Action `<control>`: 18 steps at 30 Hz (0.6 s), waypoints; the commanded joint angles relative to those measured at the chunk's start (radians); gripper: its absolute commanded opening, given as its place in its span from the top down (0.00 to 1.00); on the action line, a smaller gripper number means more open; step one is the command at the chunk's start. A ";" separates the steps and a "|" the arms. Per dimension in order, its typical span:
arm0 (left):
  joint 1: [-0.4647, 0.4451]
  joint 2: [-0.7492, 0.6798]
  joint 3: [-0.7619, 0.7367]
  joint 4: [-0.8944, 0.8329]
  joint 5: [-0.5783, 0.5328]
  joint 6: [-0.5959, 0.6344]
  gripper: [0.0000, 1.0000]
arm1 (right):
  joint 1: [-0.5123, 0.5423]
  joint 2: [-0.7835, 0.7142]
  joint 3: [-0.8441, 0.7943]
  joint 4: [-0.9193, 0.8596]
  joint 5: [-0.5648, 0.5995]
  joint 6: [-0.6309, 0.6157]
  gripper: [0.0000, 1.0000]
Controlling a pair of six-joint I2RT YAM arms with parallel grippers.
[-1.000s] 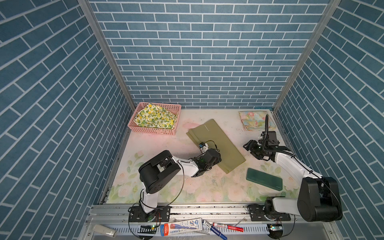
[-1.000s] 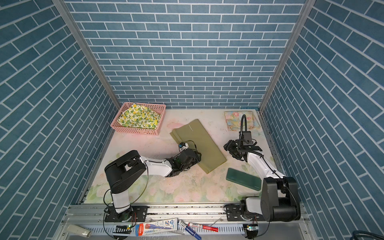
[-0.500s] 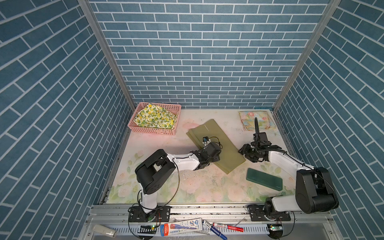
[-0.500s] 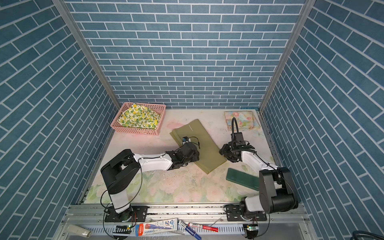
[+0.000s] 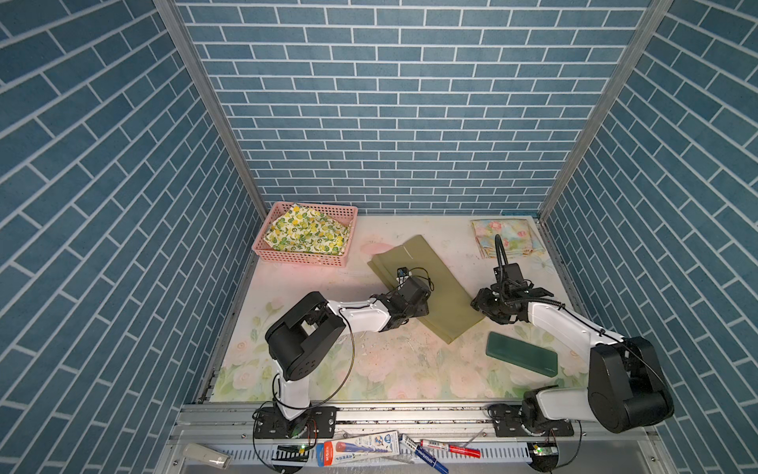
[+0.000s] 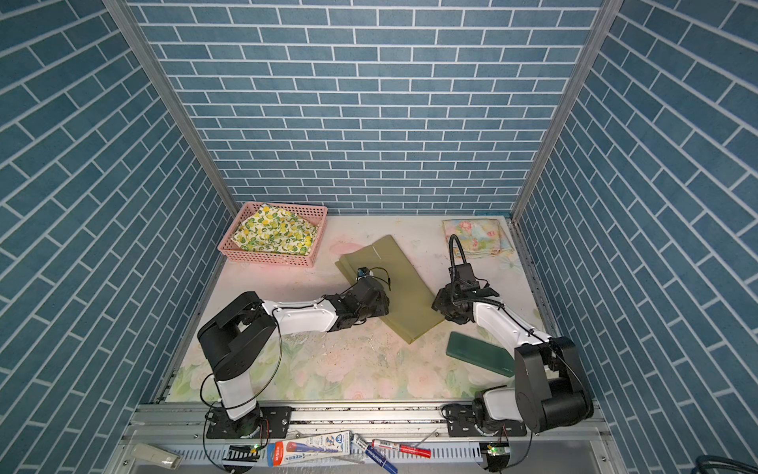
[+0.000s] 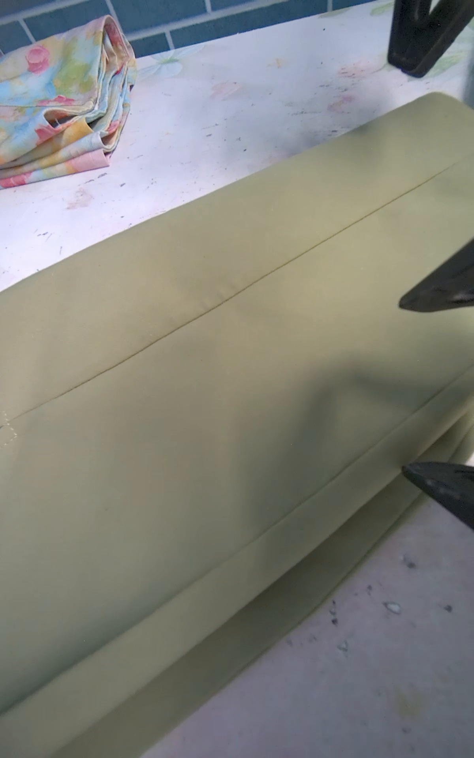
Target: Fold and stack the skirts
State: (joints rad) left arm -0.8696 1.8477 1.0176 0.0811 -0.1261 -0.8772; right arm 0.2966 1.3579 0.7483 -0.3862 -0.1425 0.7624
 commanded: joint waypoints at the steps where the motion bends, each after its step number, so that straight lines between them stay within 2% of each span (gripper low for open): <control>1: 0.010 0.000 -0.026 0.018 0.021 0.015 0.41 | 0.011 0.014 -0.023 -0.015 0.016 0.029 0.41; 14: 0.029 -0.035 -0.084 0.066 0.027 -0.006 0.41 | 0.033 0.103 -0.039 0.050 -0.009 0.046 0.43; 16: 0.031 -0.038 -0.095 0.077 0.027 -0.010 0.41 | 0.035 0.122 -0.038 0.059 -0.006 0.045 0.49; 18: 0.035 -0.049 -0.101 0.079 0.025 -0.011 0.41 | 0.035 0.141 -0.034 0.068 0.000 0.041 0.59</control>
State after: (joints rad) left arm -0.8448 1.8343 0.9356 0.1478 -0.1024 -0.8837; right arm 0.3237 1.4719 0.7334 -0.3435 -0.1482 0.7853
